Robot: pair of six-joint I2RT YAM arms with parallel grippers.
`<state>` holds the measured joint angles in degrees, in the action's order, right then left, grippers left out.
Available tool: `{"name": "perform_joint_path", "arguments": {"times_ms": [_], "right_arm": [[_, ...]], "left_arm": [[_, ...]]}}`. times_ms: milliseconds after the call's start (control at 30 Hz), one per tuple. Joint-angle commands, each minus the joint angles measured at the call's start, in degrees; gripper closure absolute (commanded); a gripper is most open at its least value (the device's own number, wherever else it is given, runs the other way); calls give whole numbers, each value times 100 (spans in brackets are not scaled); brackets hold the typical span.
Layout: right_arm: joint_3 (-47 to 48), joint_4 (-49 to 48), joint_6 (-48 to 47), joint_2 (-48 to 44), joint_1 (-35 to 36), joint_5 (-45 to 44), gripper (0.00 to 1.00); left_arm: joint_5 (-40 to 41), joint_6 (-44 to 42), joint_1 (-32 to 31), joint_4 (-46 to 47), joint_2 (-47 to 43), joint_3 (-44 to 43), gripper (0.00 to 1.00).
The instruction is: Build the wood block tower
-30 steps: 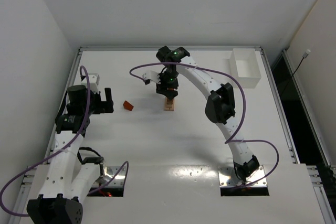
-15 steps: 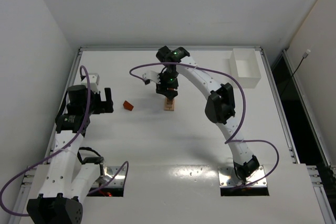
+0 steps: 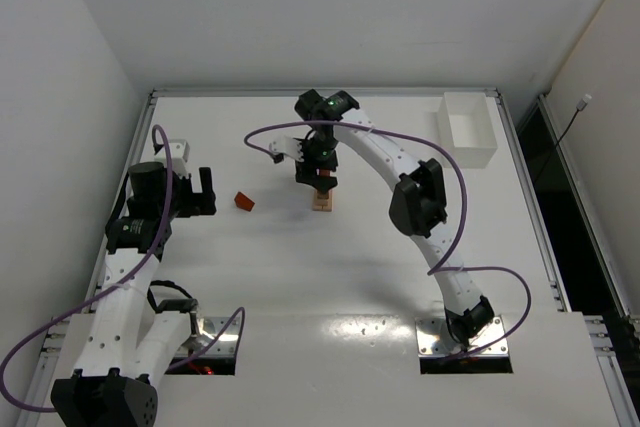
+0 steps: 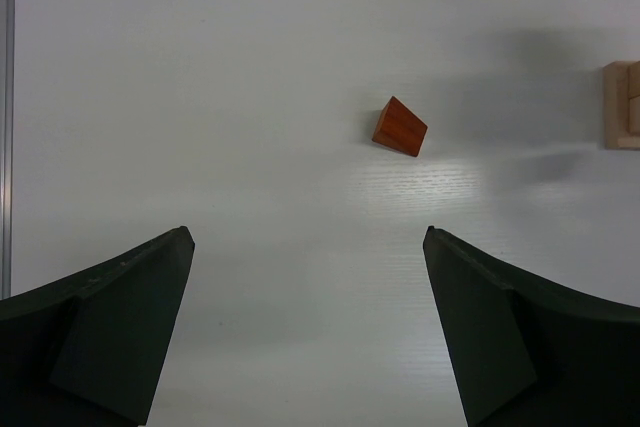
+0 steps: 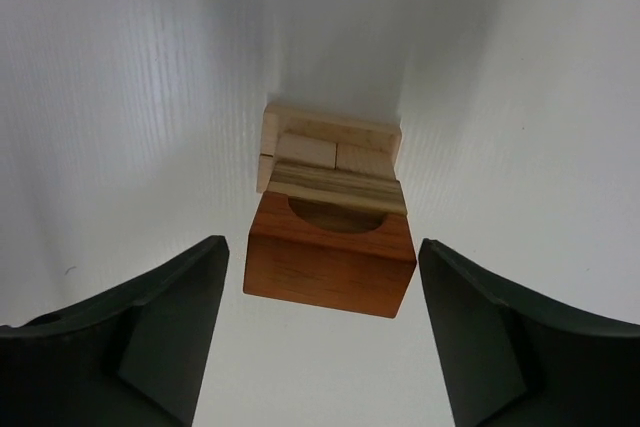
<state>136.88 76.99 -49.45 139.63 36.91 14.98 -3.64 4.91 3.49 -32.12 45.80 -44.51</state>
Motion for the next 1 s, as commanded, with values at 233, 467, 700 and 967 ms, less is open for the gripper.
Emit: {"name": "perform_joint_path", "arguments": {"times_ms": [233, 467, 700, 967], "right_arm": [[208, -307, 172, -120, 54, 5, 0], [208, -641, 365, -603, -52, 575, 0], [-493, -1999, 2302, -1955, -447, 1069, 0], [-2171, -2751, 3477, -3635, -1106, 85, 0]], "left_arm": [[12, -60, 73, 144, -19, -40, 0], [12, -60, 73, 144, -71, -40, 0], [12, -7, 73, 144, 104, -40, 0], [-549, 265, 3, 214, 1246, -479, 7]]}}
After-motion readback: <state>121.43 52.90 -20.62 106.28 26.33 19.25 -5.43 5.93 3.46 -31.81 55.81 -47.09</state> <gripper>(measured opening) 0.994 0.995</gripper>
